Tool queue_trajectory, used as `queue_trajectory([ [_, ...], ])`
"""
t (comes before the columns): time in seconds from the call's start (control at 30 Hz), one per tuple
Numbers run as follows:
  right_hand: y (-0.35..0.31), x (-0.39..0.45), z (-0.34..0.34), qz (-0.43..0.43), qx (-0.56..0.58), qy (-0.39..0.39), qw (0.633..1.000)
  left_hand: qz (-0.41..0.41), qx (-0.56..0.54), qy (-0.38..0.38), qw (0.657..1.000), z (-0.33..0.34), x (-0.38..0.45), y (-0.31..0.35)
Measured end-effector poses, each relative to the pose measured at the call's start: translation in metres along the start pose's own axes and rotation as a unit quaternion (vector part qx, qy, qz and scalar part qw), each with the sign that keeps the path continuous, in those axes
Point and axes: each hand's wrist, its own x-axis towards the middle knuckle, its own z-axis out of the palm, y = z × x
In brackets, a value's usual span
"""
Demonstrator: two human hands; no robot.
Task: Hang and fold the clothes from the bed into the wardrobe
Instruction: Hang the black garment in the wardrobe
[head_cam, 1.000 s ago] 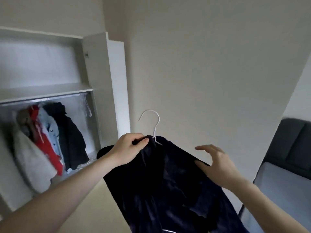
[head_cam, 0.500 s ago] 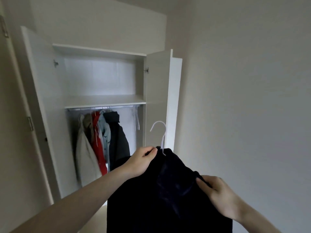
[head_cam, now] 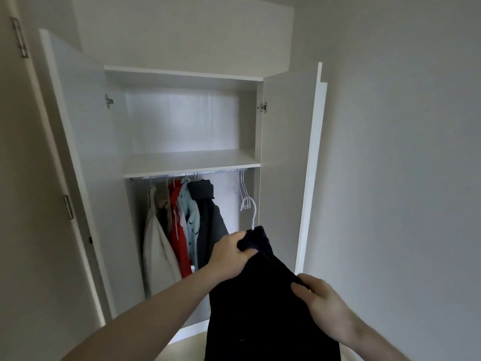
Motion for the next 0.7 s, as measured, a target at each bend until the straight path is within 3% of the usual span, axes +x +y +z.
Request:
queue_trajectory([
  [0.17,0.019,0.078,0.002,0.016,0.020,0.009,1.000,-0.007,0.016,-0.002,1.000,0.024,0.085,-0.036],
  [0.37,0.043,0.197,-0.006,0.031,0.063,0.057,0.996,-0.049,0.048,-0.073,0.995,0.056,0.205,-0.068],
  [0.7,0.080,0.372,-0.013,0.018,0.125,0.018,0.992,-0.120,-0.001,-0.067,0.990,0.068,0.336,-0.140],
])
